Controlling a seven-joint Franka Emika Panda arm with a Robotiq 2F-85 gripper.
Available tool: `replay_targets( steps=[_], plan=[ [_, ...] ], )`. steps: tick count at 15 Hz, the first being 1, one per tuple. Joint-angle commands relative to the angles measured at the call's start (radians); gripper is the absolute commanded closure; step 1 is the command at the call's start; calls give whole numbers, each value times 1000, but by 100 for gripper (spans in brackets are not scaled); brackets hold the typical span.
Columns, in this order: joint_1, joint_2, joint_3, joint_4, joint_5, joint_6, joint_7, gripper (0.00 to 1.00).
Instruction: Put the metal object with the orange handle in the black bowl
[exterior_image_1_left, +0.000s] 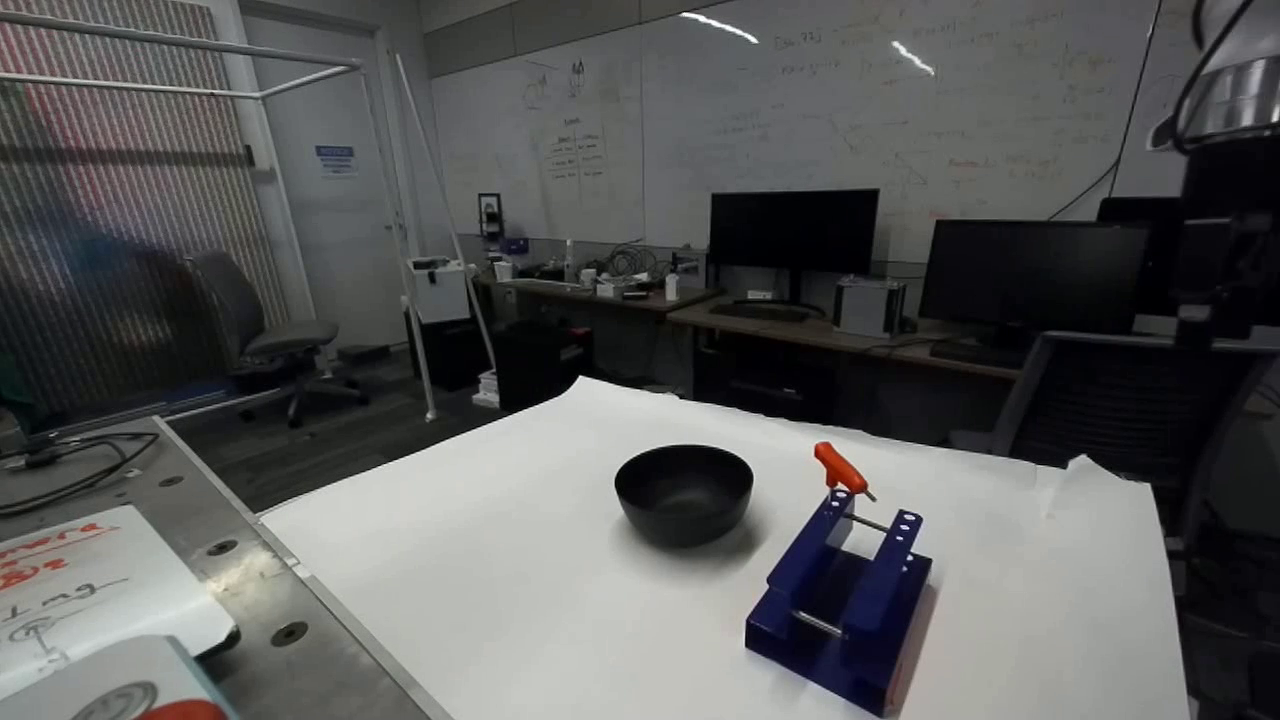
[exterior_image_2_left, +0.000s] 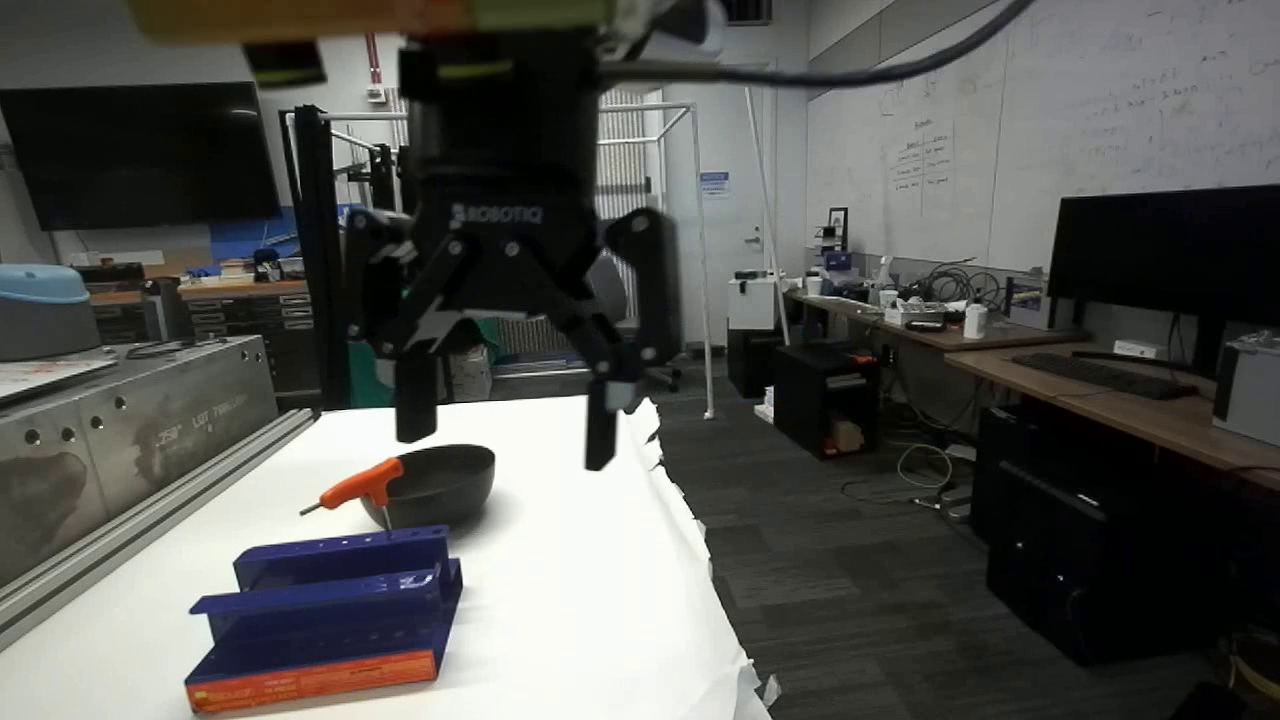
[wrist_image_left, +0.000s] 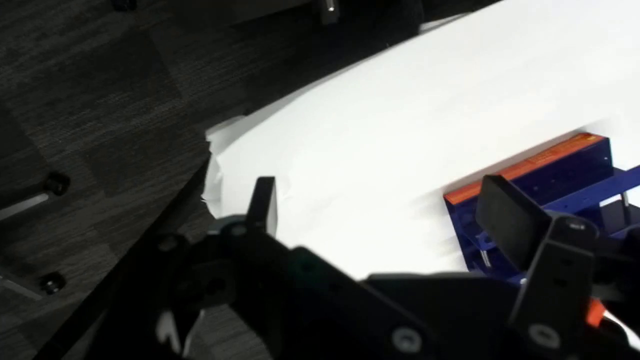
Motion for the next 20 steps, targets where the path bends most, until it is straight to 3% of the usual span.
replay_targets(
  steps=[1,5,8,12,20],
  plan=[
    [70,153,110,34,91,152,152,0],
    [124,319,230,75,80,339,318,0],
    [151,429,282,126,66,399,409,0],
    [190,535,301,203,89,407,462,0],
    [237,625,296,279,53,478,513,0]
  ],
)
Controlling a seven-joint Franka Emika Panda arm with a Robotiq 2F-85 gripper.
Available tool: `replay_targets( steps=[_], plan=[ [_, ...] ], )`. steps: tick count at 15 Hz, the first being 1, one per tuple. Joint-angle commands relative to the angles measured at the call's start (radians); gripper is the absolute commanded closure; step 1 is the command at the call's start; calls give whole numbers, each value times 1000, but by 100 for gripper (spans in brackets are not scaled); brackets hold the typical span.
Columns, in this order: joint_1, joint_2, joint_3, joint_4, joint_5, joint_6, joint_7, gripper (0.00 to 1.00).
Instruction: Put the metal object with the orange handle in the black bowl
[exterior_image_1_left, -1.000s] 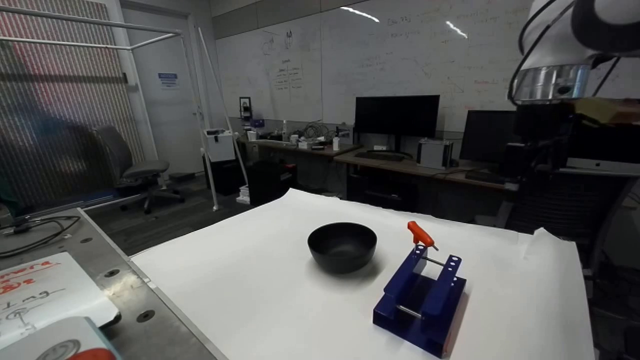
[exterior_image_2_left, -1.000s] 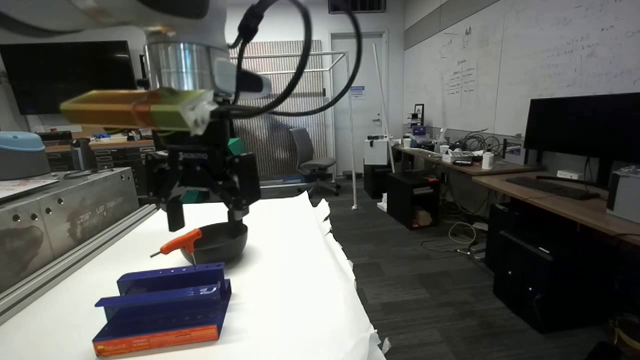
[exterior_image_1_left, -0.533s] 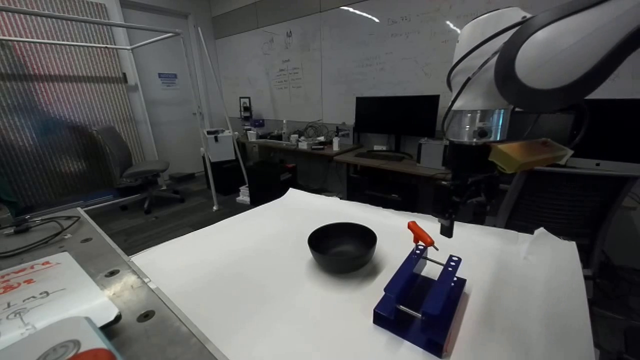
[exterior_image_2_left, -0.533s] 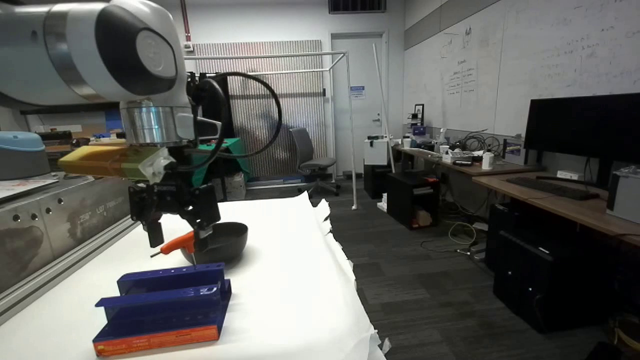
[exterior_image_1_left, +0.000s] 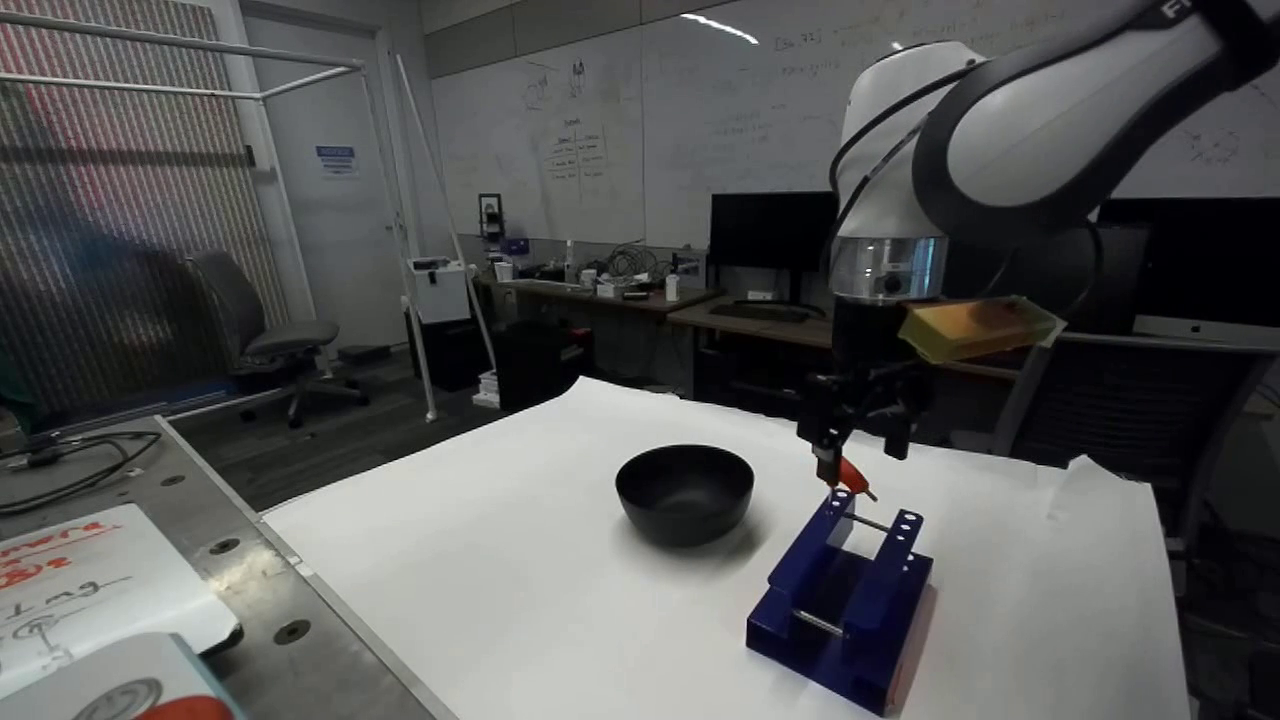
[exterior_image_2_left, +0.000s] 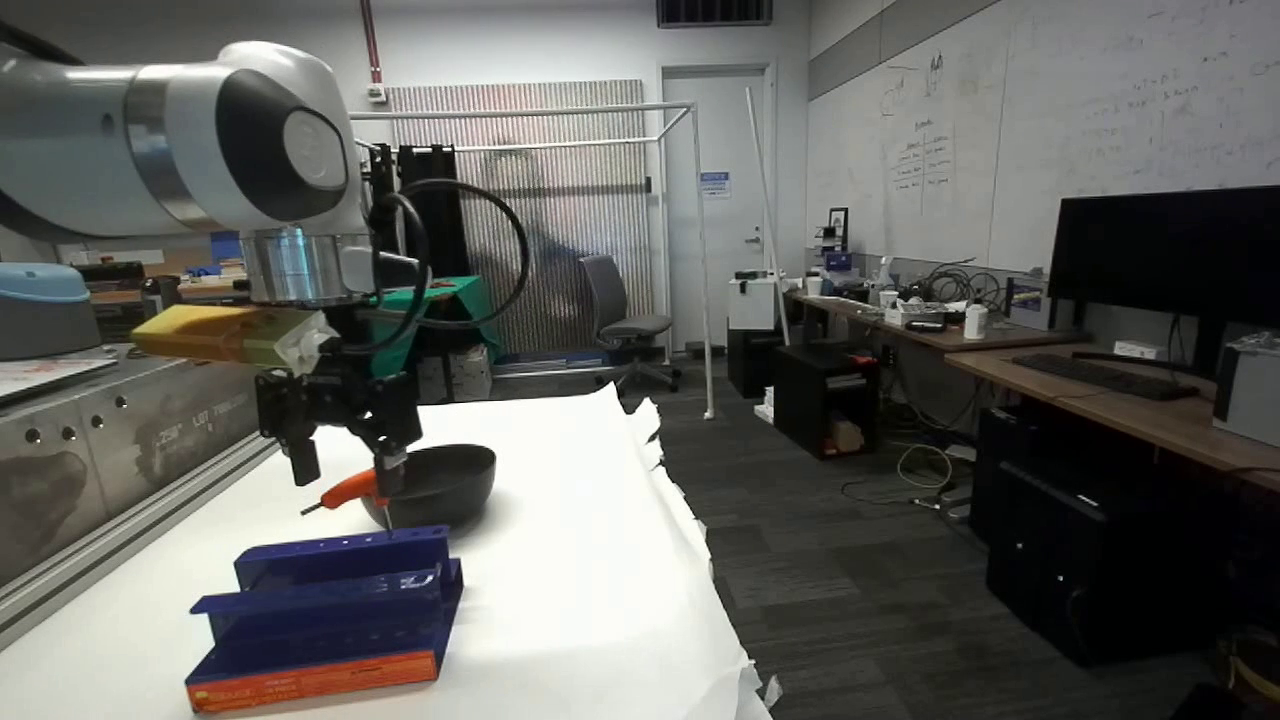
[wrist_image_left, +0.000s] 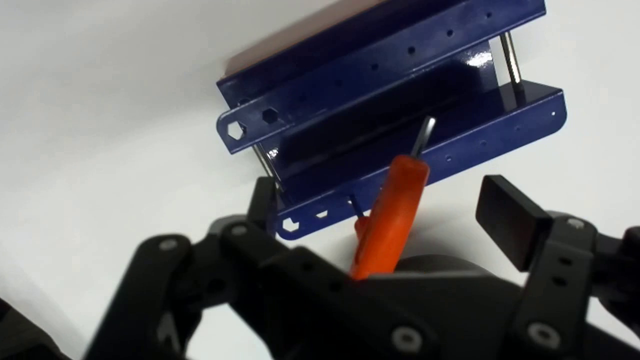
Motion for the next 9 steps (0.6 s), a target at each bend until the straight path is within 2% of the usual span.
replay_targets(
  steps=[1,2,9],
  plan=[
    [17,48,-7,40,-57,68,68,25],
    [19,57,-9,44,-72,78,78,26],
    [22,70,-38,49,-157,72,202,81]
  ],
)
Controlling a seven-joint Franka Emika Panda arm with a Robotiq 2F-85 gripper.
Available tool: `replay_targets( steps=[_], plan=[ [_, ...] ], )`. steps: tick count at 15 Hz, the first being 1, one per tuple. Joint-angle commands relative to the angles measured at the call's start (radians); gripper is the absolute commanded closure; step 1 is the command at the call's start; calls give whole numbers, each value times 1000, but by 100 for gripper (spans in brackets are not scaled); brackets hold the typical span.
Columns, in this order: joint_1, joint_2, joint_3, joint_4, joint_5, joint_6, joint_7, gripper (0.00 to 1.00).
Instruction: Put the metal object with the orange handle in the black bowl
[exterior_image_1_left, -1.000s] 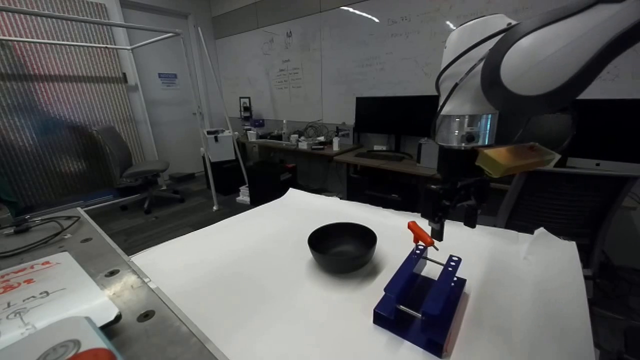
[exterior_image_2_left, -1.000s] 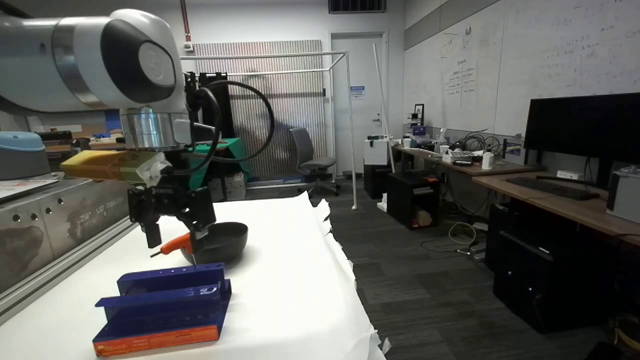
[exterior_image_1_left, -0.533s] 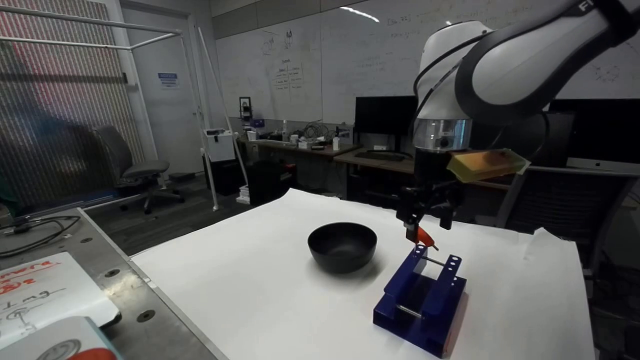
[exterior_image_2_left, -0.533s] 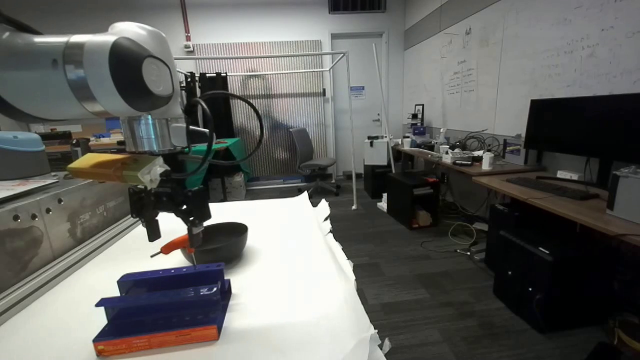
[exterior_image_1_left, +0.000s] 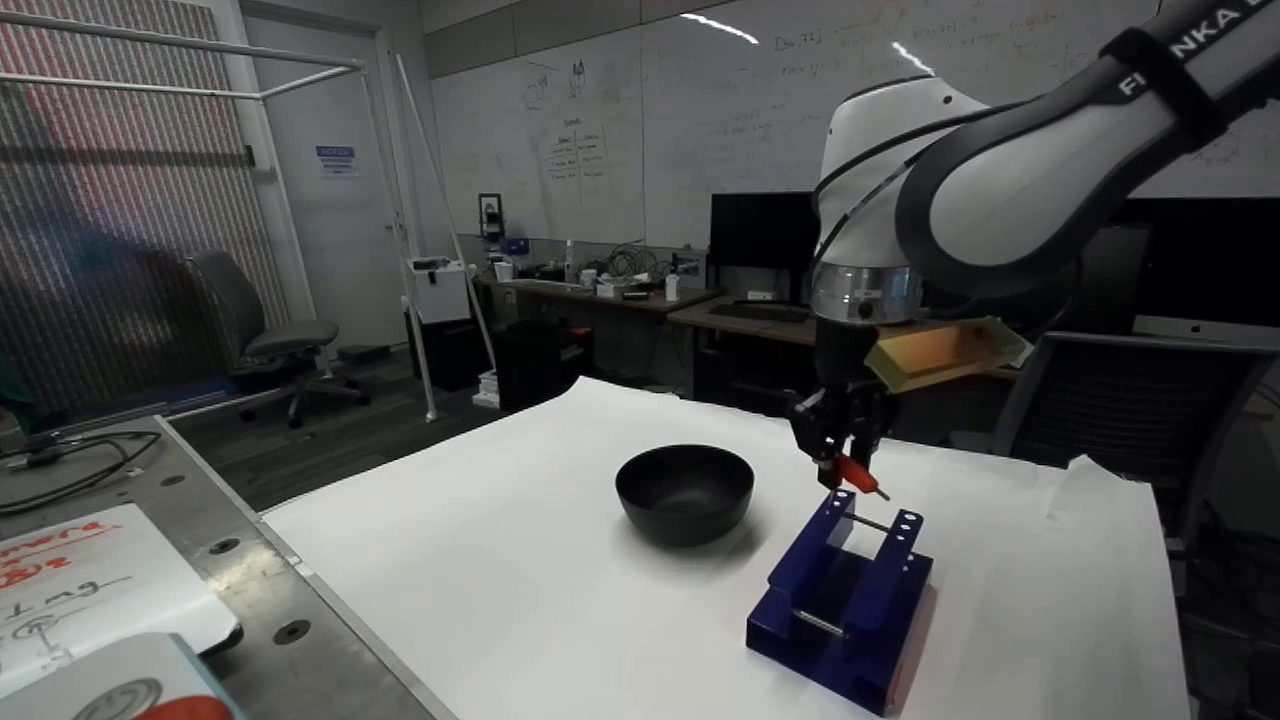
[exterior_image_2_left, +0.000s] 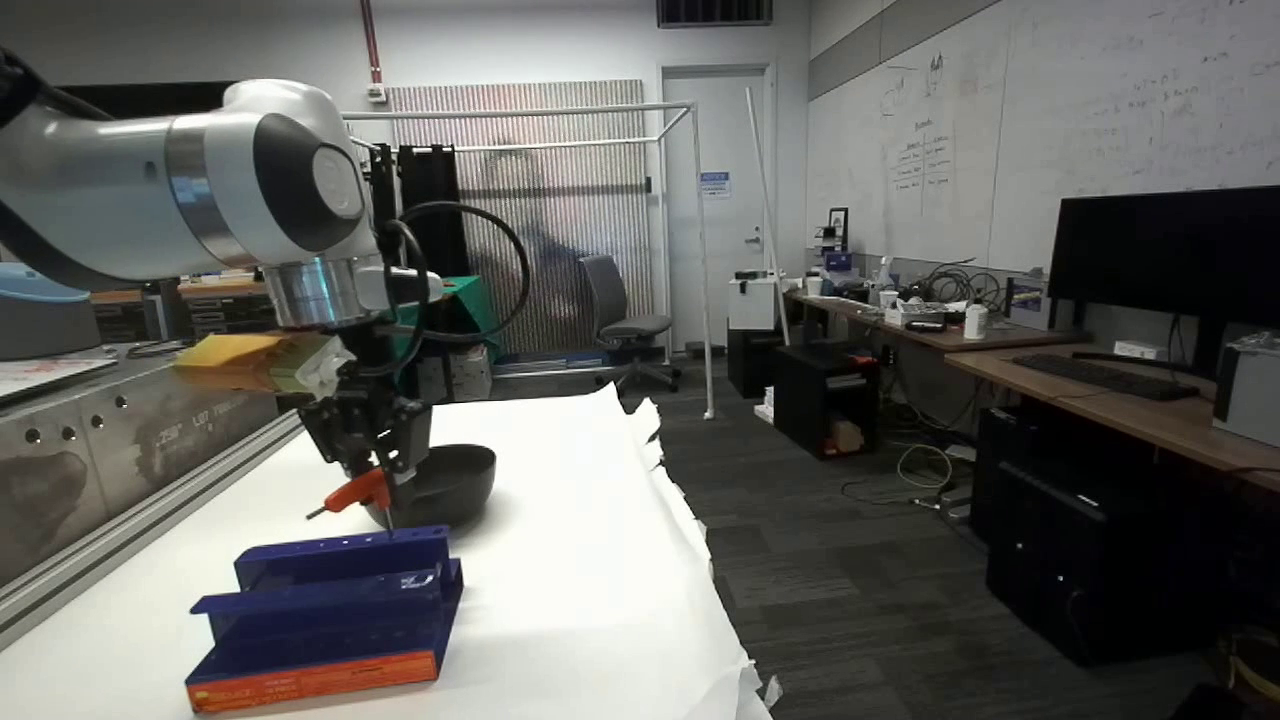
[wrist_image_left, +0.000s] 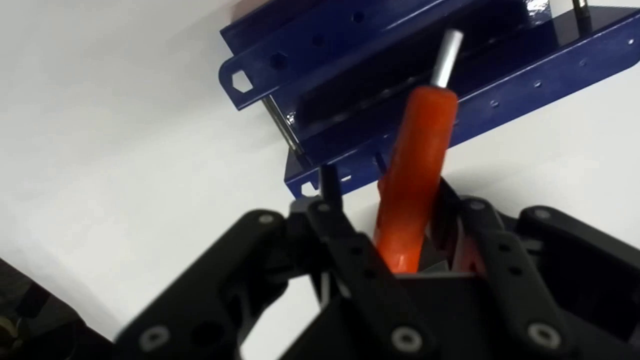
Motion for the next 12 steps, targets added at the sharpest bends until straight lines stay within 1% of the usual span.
replay_targets(
  steps=[1,3,4,7,9,10,11,12],
  plan=[
    [15,-10,-26,18,-44,-15,79,89],
    [14,-38,-25,11,-32,-41,85,96],
    [18,-62,-24,8,-40,-62,98,90],
    [20,-142,-9,3,-30,-123,91,90],
    [18,-210,2,-7,-4,-131,65,90],
    [12,-255,0,-43,43,-47,43,91],
    [8,-277,-2,-53,87,-19,29,91],
    [2,-288,-5,-70,112,34,29,91]
  ],
)
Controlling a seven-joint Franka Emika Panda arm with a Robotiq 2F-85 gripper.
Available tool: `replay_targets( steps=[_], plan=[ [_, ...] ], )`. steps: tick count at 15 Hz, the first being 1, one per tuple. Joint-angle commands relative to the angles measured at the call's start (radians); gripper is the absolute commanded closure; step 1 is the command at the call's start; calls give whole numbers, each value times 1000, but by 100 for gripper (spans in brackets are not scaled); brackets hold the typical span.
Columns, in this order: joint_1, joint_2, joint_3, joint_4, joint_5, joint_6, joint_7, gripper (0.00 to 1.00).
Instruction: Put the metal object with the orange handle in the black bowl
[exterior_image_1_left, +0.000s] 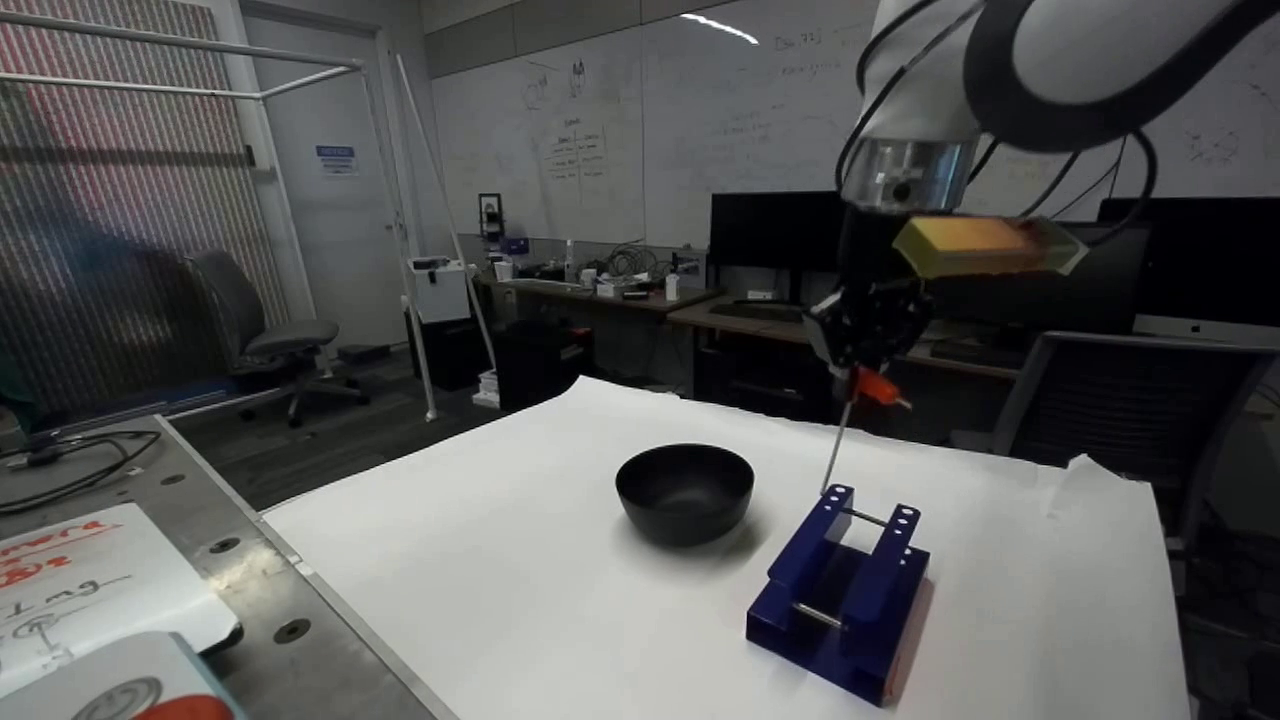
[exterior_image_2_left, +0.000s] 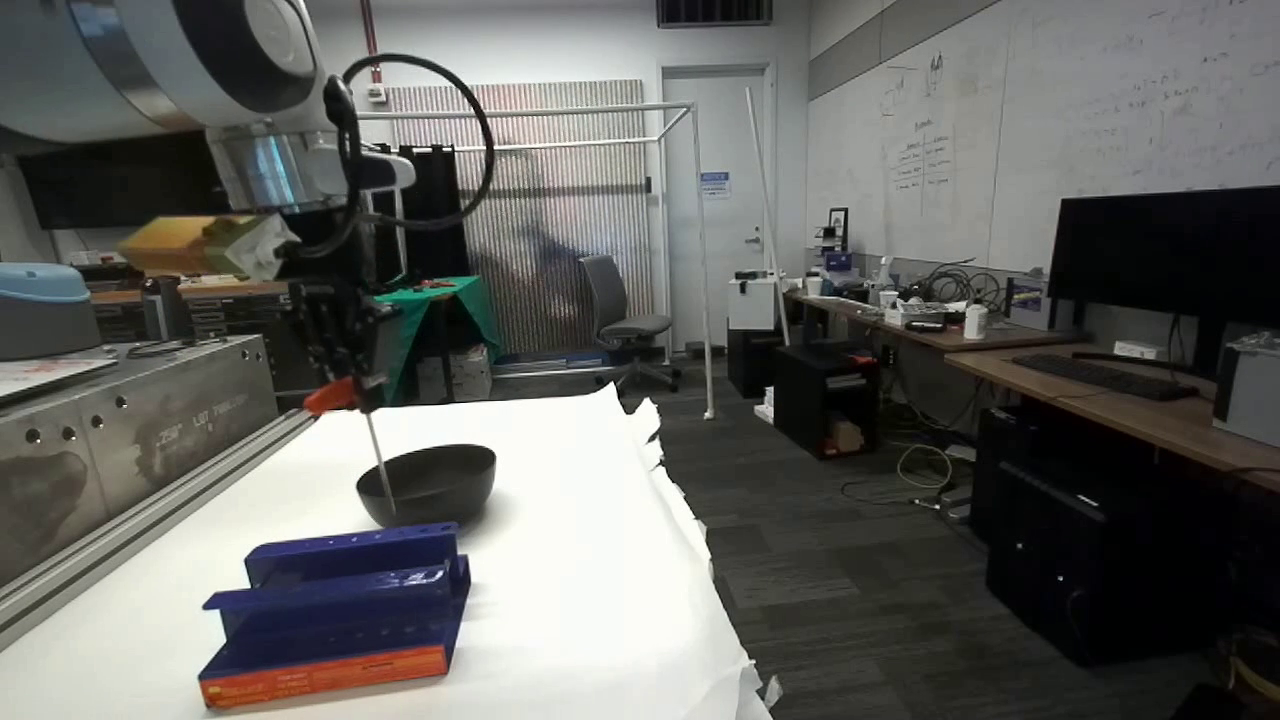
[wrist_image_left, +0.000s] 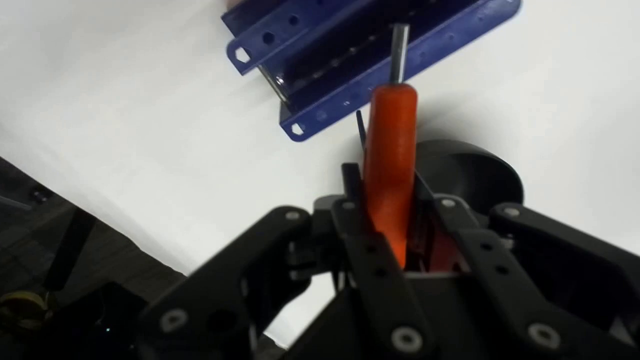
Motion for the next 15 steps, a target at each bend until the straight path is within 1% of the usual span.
replay_targets(
  steps=[1,5,7,9,11,12,13,15],
  plan=[
    [-12,-96,-7,-79,112,163,-42,91],
    [-8,-38,-14,-131,255,469,-99,92],
    [-2,33,-9,-150,303,631,-135,91],
    [10,115,0,-157,347,753,-176,91],
    [19,208,9,-137,383,824,-212,91],
    [16,259,29,-116,424,833,-243,90],
    [5,297,48,-102,441,846,-256,90],
    [-12,364,75,-76,443,875,-275,90]
  ],
)
